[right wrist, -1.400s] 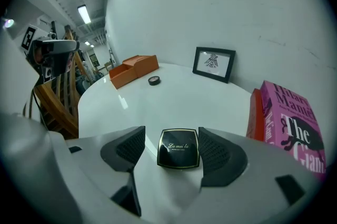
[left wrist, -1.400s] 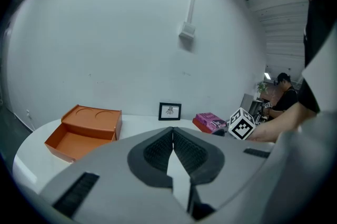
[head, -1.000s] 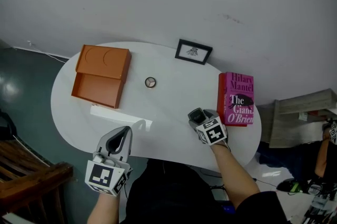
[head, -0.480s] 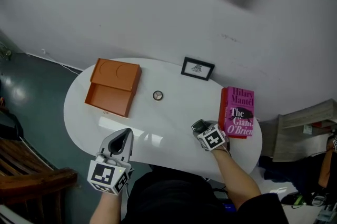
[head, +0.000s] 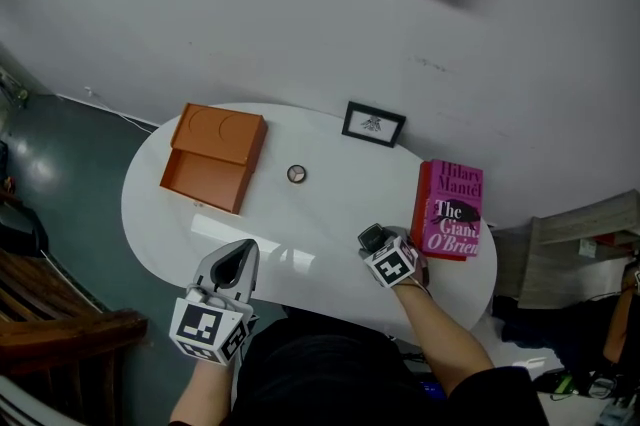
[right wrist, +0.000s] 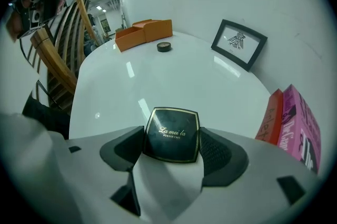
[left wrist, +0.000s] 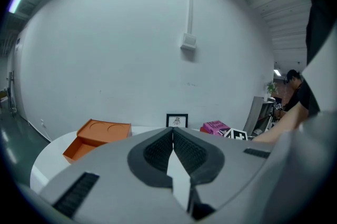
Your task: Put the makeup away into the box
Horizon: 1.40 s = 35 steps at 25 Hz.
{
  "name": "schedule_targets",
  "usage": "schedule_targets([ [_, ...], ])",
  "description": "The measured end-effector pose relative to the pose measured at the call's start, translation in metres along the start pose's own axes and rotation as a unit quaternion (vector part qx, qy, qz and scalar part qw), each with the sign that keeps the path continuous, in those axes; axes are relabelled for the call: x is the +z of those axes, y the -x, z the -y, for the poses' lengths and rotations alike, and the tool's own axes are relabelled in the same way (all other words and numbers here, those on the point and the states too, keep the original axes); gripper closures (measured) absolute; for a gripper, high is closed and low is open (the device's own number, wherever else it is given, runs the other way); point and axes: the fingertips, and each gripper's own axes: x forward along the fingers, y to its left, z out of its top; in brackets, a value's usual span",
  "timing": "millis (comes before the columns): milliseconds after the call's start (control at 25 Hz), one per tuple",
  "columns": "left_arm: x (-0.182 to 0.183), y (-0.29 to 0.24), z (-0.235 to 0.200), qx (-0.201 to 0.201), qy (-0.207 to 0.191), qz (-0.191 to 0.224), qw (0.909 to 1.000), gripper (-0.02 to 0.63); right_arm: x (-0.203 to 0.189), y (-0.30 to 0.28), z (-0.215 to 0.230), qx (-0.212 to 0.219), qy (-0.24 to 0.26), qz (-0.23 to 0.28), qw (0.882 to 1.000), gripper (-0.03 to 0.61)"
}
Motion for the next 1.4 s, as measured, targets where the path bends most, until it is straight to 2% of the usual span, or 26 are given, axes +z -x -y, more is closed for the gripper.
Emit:
schedule_targets([
  [240,-0.002,-0.002,0.011,-0.001,0.002,0.001,1.0000,0.601,-0.001,-0.001,0.000,0.005,0.013,0.002,1.000,0.291],
  [440,0.003,0.004,0.007,0.015,-0.003,0.007,0.9999,0.601,-0.002,0.002,-0.002,0.020,0.010,0.006,1.000,0.291],
  [840,0.016,0.010,0.003,0.025,-0.010,0.023,0.9994,0.601,0.034,0.032,0.002,0.031,-0.008,0.065,0.997,0.291],
  [1040,0.018,0.010,-0.013,0.021,-0.012,0.032,0.9992,0.600,0.065,0.048,-0.001,0.027,0.001,0.089,0.996,0.291],
  [1240,0.019,0.022,-0.050,0.018,-0.013,0.041,0.9989,0.601,0.115,0.064,-0.016,0.019,0.016,0.117,0.993,0.291],
  [1400,0.017,0.038,-0.097,0.029,-0.043,0.037,0.9980,0.601,0.168,0.070,-0.041,0.015,0.033,0.138,0.990,0.291],
])
